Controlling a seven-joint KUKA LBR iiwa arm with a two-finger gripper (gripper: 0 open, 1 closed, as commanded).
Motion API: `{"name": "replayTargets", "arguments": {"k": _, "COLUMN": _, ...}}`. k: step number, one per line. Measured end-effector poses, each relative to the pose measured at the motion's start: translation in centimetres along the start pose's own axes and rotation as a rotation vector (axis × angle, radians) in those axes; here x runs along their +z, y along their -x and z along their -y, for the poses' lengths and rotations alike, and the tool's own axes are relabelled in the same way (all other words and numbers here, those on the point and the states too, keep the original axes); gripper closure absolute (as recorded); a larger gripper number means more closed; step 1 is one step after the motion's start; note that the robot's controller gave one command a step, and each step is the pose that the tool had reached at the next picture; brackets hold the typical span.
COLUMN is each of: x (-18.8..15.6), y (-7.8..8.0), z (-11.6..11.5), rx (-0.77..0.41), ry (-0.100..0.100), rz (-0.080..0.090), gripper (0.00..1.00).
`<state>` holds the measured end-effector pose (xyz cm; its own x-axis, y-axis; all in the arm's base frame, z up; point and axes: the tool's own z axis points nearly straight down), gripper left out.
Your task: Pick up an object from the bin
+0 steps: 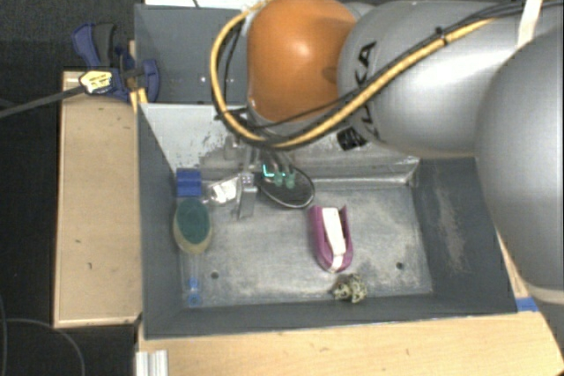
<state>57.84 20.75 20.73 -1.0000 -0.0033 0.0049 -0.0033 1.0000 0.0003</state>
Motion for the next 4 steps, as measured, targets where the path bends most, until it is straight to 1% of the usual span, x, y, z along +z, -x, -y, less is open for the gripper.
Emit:
{"name": "replayTargets", "arguments": {"k": 1, "x": 5.2, "y": -1.0, "z": 8.1, "rx": 0.103, "ry": -0.004, "rz": 0.001, "gripper": 0.00}}
{"name": "replayTargets", "arguments": {"k": 2, "x": 13.3, "y": 1.5, "z": 14.7, "rx": 0.089, "ry": 0.004, "rz": 0.031, "gripper": 0.00}}
{"name": "replayTargets", "arguments": {"k": 3, "x": 12.9, "y": 1.3, "z": 14.3, "rx": 0.088, "ry": 0.007, "rz": 0.023, "gripper": 1.00}}
{"name": "replayTargets", "arguments": {"k": 4, "x": 4.8, "y": 0.0, "z": 13.5, "rx": 0.060, "ry": 0.002, "rz": 0.015, "gripper": 1.00}}
